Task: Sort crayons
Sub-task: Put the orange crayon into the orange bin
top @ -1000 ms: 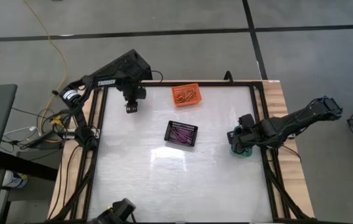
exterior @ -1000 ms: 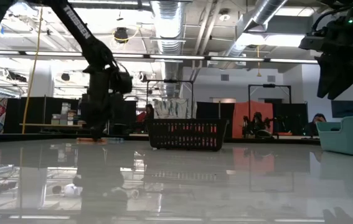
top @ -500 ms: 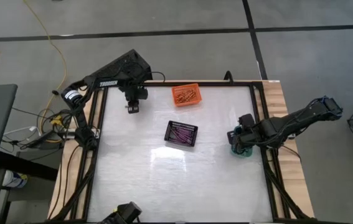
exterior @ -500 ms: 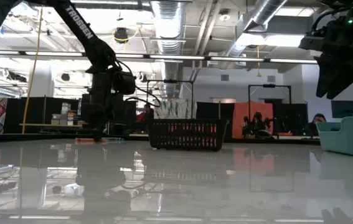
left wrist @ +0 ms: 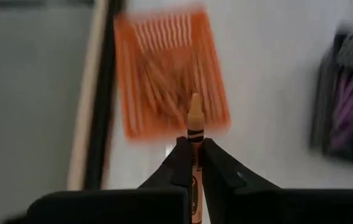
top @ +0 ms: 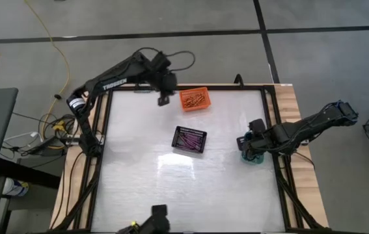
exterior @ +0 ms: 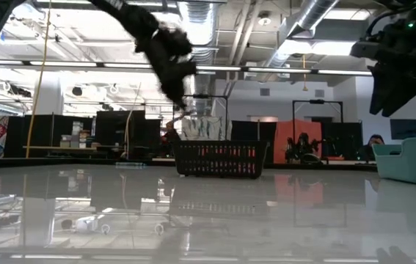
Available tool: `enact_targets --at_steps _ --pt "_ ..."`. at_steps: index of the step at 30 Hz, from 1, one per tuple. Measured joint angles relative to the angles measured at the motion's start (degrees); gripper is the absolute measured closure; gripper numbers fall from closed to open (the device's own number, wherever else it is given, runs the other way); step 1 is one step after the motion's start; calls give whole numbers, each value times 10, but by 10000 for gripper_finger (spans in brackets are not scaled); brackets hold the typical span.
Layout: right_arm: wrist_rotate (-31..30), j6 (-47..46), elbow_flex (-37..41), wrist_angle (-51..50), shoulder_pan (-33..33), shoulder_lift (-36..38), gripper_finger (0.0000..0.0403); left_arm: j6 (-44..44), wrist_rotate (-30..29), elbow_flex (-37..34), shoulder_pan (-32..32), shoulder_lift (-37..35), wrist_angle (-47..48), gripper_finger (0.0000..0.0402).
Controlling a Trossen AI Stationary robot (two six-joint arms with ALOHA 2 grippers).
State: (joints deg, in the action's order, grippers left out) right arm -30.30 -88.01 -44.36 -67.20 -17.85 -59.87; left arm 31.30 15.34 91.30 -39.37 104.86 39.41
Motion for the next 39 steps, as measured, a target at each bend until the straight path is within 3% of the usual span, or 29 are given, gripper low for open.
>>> enact_targets --at_steps 6,15,21,29,39 --pt "0 0 0 27 0 0 294 -55 20 100 10 47 -41 401" --pt "0 0 0 53 -2 0 294 -74 23 244 16 171 27 401" --pt "0 0 0 61 -2 0 294 -84 23 265 16 218 30 401" --pt "0 0 0 62 -1 0 294 -84 68 266 28 229 -12 398" --pt "-1 0 0 62 0 0 294 -84 67 265 43 229 -15 355"
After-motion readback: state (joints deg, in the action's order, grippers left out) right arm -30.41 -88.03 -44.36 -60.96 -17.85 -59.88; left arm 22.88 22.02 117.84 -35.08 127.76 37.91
